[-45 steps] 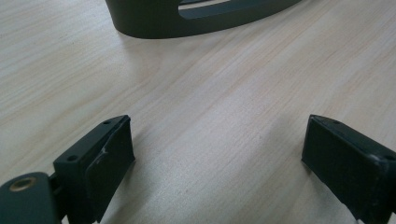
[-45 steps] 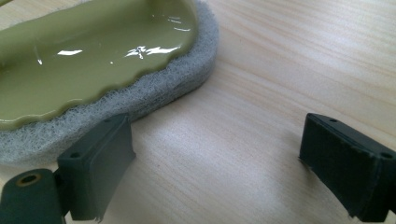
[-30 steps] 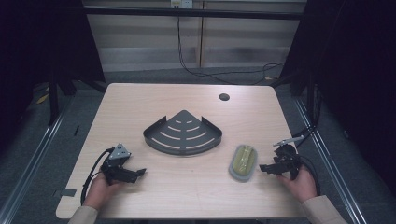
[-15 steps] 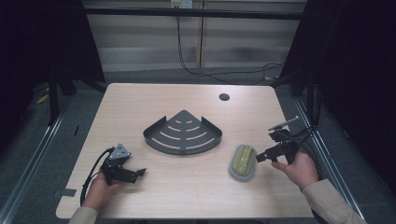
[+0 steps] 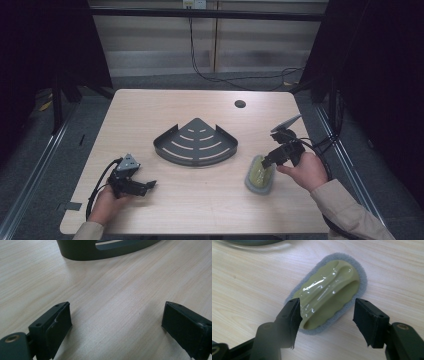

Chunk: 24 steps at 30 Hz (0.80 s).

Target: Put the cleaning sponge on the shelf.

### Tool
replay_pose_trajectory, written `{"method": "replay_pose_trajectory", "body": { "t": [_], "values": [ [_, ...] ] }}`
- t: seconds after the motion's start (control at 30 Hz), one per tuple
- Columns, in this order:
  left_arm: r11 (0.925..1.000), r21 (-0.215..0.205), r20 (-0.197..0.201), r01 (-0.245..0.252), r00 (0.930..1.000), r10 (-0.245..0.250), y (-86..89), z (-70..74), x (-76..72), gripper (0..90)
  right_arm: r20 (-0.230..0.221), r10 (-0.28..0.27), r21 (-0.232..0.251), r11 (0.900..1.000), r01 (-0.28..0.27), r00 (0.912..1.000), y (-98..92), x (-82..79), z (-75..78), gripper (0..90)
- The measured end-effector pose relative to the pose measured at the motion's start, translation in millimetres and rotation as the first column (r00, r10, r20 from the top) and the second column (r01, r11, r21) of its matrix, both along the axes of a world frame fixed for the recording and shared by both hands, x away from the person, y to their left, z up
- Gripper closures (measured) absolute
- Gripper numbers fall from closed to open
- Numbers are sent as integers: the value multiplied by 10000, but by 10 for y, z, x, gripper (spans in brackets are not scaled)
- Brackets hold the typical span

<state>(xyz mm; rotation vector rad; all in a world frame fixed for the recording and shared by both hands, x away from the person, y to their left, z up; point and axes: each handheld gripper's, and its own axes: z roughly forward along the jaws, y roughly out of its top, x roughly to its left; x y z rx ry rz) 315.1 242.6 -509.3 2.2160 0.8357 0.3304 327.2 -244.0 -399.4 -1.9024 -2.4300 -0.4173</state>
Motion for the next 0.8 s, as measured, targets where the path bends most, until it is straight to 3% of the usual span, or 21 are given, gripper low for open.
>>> {"method": "replay_pose_trajectory", "body": {
  "t": [0.4, 0.57, 0.7, 0.8],
  "values": [
    [10000, -5, -3, -2, 10000, 2, 0, 0, 0, 83, -392, -57, -408, 9992, 41, 9992, 181, 134, -89, 427],
    [10000, -5, -9, -6, 10000, 6, 0, 0, -1, 83, -583, -142, -918, 9957, 88, 9982, 245, 189, -166, 459],
    [10000, 0, 1, 1, 10000, -1, 0, 0, 0, 84, -630, 42, -920, 9957, -100, 9980, 255, 220, -151, 618],
    [10000, -2, -14, -4, 10000, 4, 0, 0, -1, 84, -670, 181, -1054, 9941, -252, 9976, 266, 219, -147, 666]
  ]
}}
